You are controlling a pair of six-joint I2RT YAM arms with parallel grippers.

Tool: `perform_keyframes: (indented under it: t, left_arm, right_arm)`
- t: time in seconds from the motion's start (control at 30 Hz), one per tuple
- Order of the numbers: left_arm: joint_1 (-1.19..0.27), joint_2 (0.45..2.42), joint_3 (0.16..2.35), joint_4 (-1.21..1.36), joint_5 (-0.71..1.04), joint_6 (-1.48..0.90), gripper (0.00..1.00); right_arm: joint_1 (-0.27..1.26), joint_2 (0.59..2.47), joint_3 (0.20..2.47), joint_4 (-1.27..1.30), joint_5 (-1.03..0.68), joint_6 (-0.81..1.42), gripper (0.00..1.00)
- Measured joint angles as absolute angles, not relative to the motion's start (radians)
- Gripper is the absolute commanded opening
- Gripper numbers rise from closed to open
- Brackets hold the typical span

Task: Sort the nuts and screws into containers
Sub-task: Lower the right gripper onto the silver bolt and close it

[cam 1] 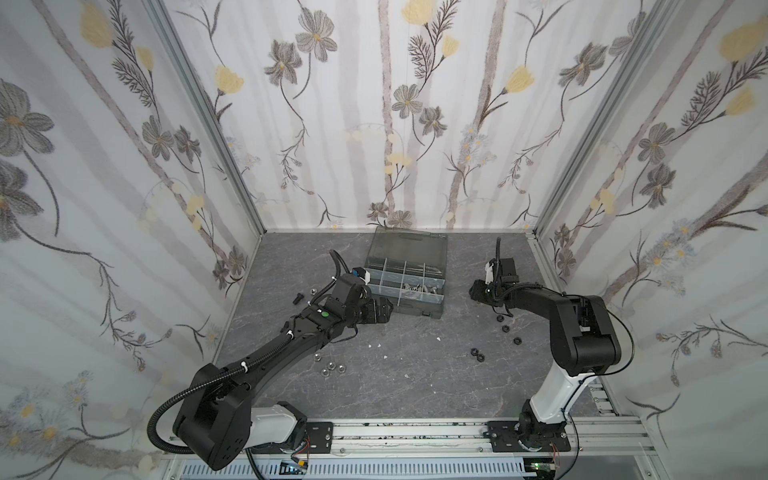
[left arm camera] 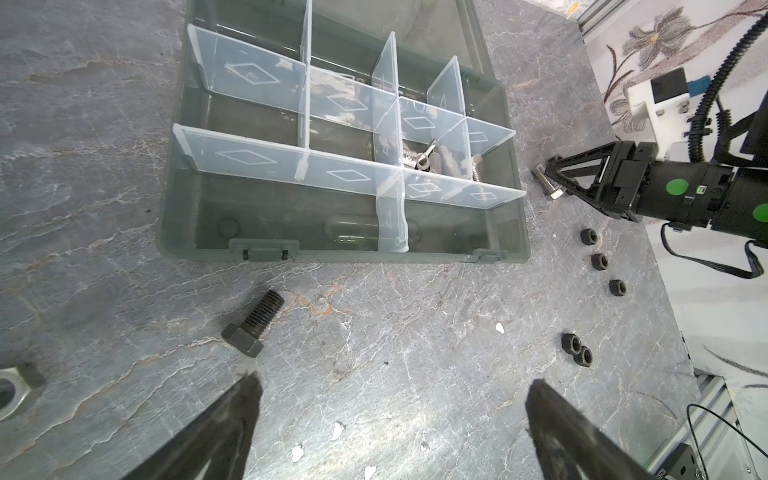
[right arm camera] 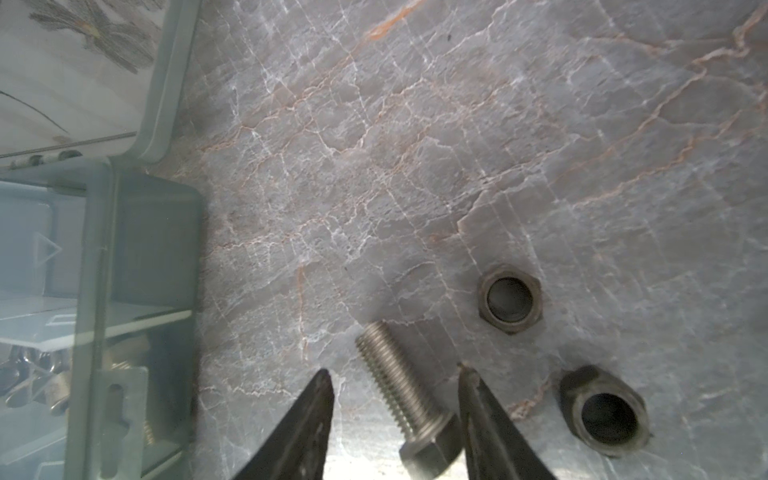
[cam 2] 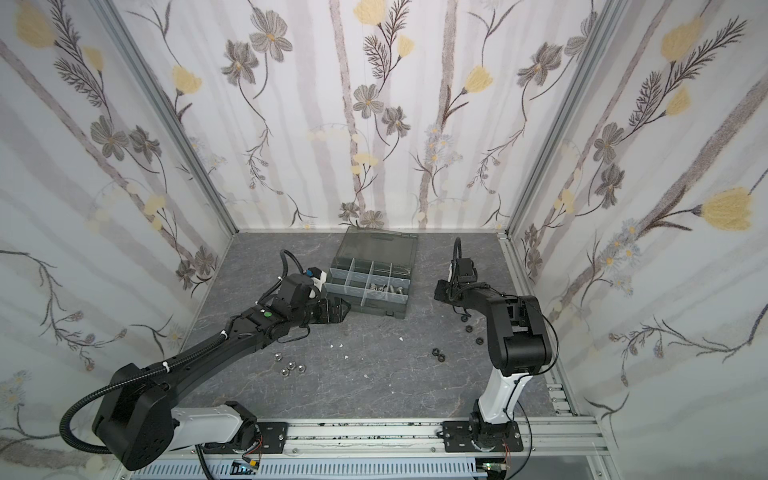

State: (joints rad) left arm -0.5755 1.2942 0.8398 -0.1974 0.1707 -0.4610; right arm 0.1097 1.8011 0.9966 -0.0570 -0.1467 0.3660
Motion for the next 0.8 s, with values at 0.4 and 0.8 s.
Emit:
perform_keyframes:
  t: [0.4, 0.8]
  left_arm:
    - [-0.577, 1.225, 0.782, -0.195, 0.157, -0.469, 1.0]
    - [-0.577, 1.209, 0.765, -0.197, 0.142, -0.468, 1.0]
  right_arm:
    - [0.191, 1.819, 1.01, -0.088, -0.092, 0.358, 0.45]
    - [0.218, 1.882, 1.086, -0.13, -0.001, 0.356, 0.32]
